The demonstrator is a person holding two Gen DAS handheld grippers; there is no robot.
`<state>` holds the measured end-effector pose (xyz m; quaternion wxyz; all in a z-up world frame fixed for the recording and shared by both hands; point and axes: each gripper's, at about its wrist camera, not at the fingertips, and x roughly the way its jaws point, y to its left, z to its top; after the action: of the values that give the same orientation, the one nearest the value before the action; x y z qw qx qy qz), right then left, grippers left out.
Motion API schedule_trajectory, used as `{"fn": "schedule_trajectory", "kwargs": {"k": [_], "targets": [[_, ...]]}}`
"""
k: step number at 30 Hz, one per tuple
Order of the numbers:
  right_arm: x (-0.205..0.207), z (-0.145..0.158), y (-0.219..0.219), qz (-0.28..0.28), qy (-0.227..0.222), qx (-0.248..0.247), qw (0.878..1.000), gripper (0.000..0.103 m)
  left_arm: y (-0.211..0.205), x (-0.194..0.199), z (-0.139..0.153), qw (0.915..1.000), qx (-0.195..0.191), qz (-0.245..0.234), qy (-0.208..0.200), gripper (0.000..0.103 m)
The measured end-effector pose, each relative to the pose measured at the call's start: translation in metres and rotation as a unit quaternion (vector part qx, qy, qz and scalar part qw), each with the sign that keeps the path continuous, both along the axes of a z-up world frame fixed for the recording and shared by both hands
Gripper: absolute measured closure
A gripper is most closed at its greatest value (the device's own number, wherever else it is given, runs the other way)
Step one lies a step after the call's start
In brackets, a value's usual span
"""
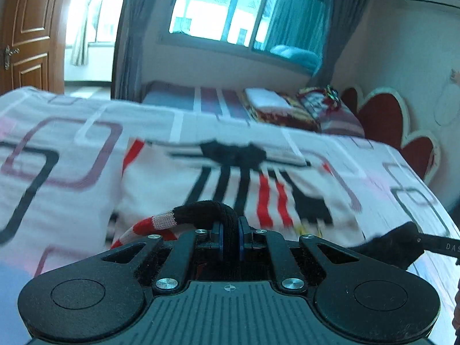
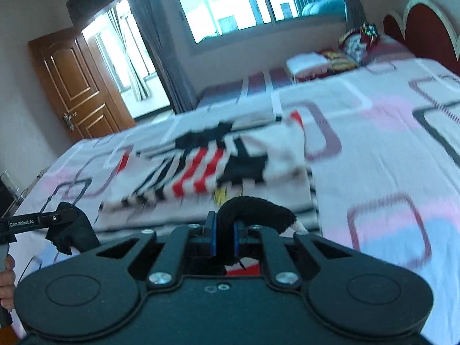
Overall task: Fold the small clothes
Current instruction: 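Lift the hem with both tools and fold it toward the collar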
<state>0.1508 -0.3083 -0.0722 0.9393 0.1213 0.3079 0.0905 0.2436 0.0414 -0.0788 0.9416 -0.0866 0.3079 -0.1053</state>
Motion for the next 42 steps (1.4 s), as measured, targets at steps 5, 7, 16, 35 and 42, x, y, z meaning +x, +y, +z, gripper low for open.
{"fn": "schedule_trajectory", "kwargs": {"k": [5,7,16,35,42], "targets": [[0.069,0.001,-0.007,-0.004,-0.016,-0.001,1.0,0.092,-0.008,0.07,-0.007,0.9992,-0.012,0.039,0.007,0.094],[0.097,-0.001,-0.011,-0.007,-0.017,0.006,1.0,0.092,-0.012,0.096,-0.011,0.9986,-0.009,0.051,0.007,0.094],[0.221,-0.021,-0.028,-0.012,0.016,0.022,1.0,0.093,-0.011,0.206,-0.042,0.9919,-0.006,0.119,0.042,0.094],[0.29,-0.048,-0.042,-0.036,0.016,0.011,0.999,0.047,0.001,0.252,-0.065,0.9846,0.048,0.159,0.054,0.015],[0.273,-0.039,-0.011,0.017,-0.001,-0.117,0.993,0.061,-0.029,0.233,-0.078,0.9888,0.109,0.084,0.057,0.015]]}}
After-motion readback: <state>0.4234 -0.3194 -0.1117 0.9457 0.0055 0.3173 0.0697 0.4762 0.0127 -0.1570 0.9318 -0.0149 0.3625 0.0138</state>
